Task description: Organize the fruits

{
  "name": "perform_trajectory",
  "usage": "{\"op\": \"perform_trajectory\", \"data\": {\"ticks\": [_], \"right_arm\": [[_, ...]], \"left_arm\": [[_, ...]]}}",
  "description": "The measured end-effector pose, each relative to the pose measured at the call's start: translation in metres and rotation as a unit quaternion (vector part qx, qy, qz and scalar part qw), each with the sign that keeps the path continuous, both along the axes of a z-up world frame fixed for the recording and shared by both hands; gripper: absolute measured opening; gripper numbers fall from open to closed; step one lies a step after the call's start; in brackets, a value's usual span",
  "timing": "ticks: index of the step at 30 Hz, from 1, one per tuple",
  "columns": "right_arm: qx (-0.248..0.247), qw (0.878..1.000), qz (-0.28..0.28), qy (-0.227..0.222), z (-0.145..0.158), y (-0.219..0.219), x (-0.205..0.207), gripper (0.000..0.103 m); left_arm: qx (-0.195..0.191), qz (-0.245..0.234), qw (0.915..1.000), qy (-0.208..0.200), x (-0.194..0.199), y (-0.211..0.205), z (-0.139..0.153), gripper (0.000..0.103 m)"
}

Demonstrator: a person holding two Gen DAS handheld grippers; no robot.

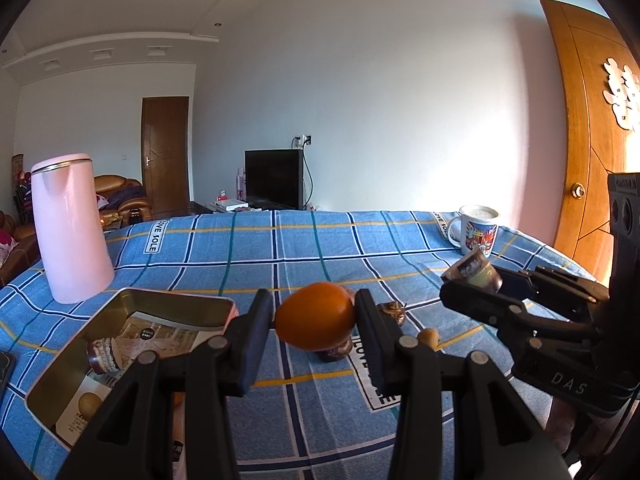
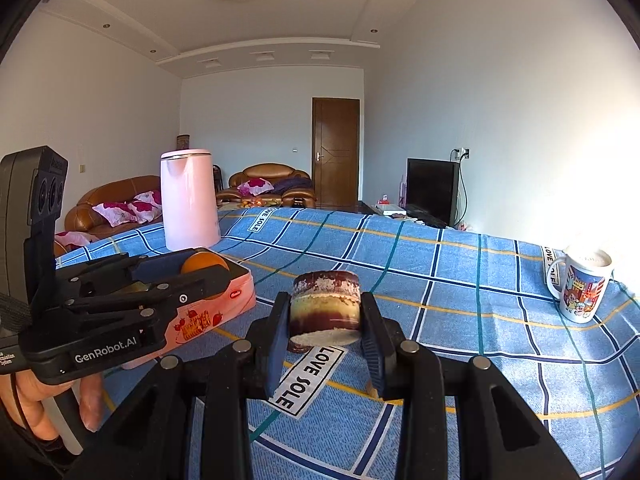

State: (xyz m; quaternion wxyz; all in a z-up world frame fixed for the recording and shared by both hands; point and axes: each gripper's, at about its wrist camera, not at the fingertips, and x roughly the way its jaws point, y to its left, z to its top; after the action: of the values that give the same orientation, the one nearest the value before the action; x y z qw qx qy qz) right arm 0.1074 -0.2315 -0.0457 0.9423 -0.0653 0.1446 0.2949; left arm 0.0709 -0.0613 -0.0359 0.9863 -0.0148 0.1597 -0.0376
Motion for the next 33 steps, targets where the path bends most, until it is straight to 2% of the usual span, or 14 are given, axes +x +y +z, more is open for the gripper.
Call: {"op": "perform_trajectory", "data": {"ticks": [13,19,26,33], "right_arm": [[-0.007,1.000,-0.011,-0.021,0.000,0.002,-0.008,0.036],[-0.011,1.000,-0.006,-0.015,0.003,0.013,-0.008,0.036],[-0.016,0.999,0.033,-0.009,0.012,0.044,-0.012,0.036],[-0.035,0.996,0.084,0.006,0.009,0.089,-0.016,0.036]], "left_arm": [[-0.004,-0.003,0.9999,-0.012,-0.005,0.002,0.002,0.044],[-0.010,0.002,0.9999,-0.007,-0.008,0.011,0.002,0.044],[-0.030,0.023,0.9993,0.003,-0.012,0.042,0.004,0.044],[-0.050,0.072,0.9960,0.020,-0.017,0.094,0.004,0.044]]}}
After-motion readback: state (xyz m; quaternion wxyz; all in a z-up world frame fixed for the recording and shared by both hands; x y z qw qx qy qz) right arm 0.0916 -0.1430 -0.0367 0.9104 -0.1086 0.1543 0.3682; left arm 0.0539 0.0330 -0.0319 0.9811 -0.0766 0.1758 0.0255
